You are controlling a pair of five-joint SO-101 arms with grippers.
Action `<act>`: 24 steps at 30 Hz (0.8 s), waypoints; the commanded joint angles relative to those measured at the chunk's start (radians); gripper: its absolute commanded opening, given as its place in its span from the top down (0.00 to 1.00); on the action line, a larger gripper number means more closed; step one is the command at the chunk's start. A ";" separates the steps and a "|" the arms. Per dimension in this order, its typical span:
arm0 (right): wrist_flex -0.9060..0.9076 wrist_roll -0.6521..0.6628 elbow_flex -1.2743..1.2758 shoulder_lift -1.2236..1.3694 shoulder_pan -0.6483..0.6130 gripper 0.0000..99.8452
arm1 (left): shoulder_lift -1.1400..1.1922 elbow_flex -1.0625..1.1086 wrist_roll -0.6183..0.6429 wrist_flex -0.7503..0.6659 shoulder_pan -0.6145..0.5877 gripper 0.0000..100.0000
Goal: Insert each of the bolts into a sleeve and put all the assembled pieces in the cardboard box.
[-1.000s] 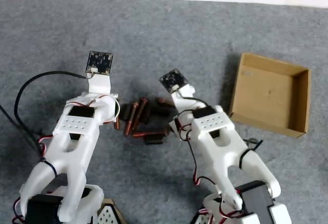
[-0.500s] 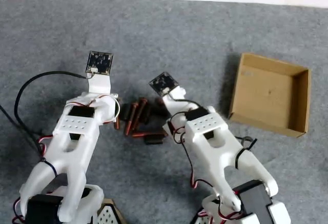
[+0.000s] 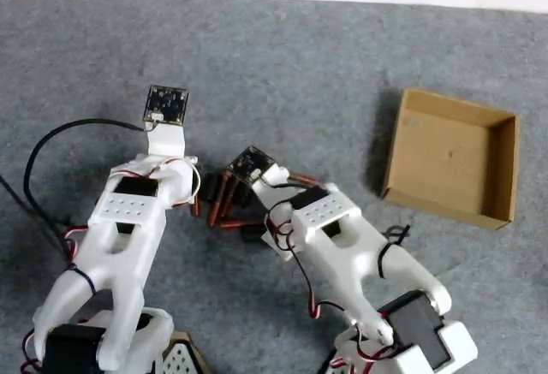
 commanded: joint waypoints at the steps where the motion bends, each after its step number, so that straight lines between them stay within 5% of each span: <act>1: 0.010 0.006 -0.008 0.005 -0.004 0.86 | -0.018 -0.007 0.008 -0.015 -0.008 0.99; 7: 0.010 0.000 -0.007 0.007 -0.002 0.87 | -0.018 -0.007 0.008 -0.015 -0.008 0.99; 11: -0.015 -0.002 -0.004 0.007 -0.001 1.00 | -0.018 -0.007 0.008 -0.015 -0.008 0.99; 19: -0.097 -0.009 0.062 -0.033 0.068 1.00 | -0.018 -0.007 0.006 -0.015 -0.008 0.99; 24: -0.156 -0.095 0.165 -0.269 0.076 1.00 | -0.018 -0.007 0.008 -0.017 -0.008 0.99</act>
